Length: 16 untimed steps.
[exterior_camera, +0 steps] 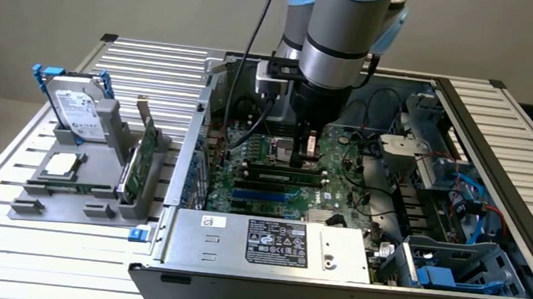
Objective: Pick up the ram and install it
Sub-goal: 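Press down the ram until it locks into place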
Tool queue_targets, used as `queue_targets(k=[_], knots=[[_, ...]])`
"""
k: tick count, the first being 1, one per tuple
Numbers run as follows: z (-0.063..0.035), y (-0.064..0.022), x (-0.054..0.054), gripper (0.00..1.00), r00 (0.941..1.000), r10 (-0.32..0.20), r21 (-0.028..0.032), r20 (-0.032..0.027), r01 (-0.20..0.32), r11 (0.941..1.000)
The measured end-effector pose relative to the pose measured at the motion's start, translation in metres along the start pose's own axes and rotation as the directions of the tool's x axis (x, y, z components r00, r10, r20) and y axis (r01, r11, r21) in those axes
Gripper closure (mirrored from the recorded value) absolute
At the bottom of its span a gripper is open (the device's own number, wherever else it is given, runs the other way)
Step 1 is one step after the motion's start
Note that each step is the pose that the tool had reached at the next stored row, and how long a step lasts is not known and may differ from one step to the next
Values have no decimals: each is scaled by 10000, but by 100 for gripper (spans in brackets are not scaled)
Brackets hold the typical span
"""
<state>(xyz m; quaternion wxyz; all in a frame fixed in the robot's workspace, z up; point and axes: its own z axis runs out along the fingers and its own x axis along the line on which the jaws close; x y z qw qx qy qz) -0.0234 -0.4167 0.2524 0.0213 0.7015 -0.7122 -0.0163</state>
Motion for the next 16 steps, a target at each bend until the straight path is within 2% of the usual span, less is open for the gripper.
queue_targets(k=[2,5,9,12,16], knots=[[0,-2,6,89,9999,136,-4,7,-136,9999],[1,-1,5,89,9982,604,-9,33,-604,9982],[4,-2,5,89,9924,1232,-17,71,-1232,9924],[6,-2,5,89,9847,1740,-25,97,-1740,9847],[13,-3,5,89,9692,2457,-38,134,-2457,9693]])
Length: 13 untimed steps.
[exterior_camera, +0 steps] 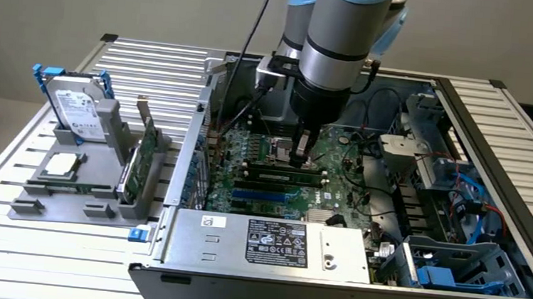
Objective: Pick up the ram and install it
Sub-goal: 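Press down the ram until it locks into place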
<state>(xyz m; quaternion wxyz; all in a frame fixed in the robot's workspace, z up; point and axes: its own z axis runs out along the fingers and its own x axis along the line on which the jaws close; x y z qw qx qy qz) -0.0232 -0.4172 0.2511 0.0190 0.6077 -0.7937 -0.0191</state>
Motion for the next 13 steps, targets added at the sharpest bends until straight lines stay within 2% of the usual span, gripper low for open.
queue_targets(k=[4,7,10,13], knots=[[7,0,0,89,9974,718,-6,37,-718,9974],[13,-1,0,89,9919,1270,-13,67,-1270,9919],[18,-1,0,89,9836,1803,-22,95,-1803,9836],[24,-1,0,89,9723,2335,-31,122,-2334,9724]])
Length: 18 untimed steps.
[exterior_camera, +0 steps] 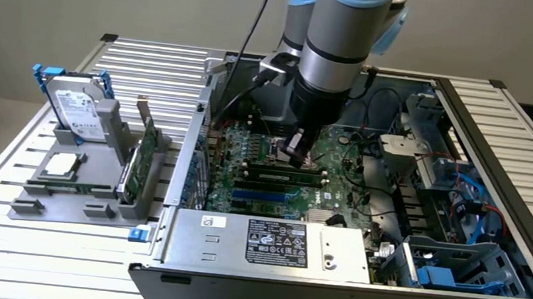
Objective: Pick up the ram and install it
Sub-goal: 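Press down the ram until it locks into place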
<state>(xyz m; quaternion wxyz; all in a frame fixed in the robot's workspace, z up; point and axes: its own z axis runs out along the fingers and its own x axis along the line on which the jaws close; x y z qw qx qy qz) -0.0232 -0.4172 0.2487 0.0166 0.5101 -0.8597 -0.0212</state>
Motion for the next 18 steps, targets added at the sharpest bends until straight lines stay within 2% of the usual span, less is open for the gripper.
queue_targets(k=[4,8,13,18], knots=[[7,0,0,89,9973,729,-6,39,-729,9973],[14,-1,0,89,9895,1441,-16,76,-1441,9896],[23,-1,0,89,9723,2334,-31,123,-2334,9724],[31,-2,0,89,9467,3218,-51,168,-3217,9468]])
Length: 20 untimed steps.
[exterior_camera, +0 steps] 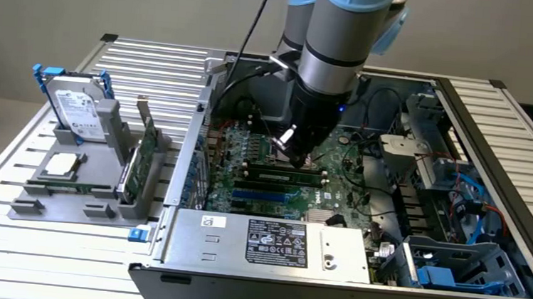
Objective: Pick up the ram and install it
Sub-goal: 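Press down the ram until it locks into place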
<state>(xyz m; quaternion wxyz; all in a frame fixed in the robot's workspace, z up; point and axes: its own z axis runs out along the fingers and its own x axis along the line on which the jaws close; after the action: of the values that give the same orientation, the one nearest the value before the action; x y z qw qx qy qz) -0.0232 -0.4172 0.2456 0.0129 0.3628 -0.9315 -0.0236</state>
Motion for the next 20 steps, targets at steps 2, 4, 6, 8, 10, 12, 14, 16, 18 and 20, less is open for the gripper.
queue_targets(k=[2,4,6,8,10,12,14,16,18,20], knots=[[3,0,0,89,9994,358,-3,19,-358,9994],[6,0,0,89,9974,717,-6,38,-717,9974],[8,0,0,89,9942,1075,-10,57,-1075,9942],[10,-1,0,89,9896,1438,-16,77,-1438,9896],[11,-1,0,89,9835,1809,-21,95,-1809,9835],[12,-1,0,89,9763,2160,-28,114,-2159,9764],[13,-1,0,89,9678,2514,-35,133,-2514,9679],[13,-1,0,89,9581,2860,-43,151,-2859,9582],[13,-1,0,89,9472,3202,-50,168,-3202,9474],[13,-1,0,89,9347,3551,-60,186,-3550,9348]])
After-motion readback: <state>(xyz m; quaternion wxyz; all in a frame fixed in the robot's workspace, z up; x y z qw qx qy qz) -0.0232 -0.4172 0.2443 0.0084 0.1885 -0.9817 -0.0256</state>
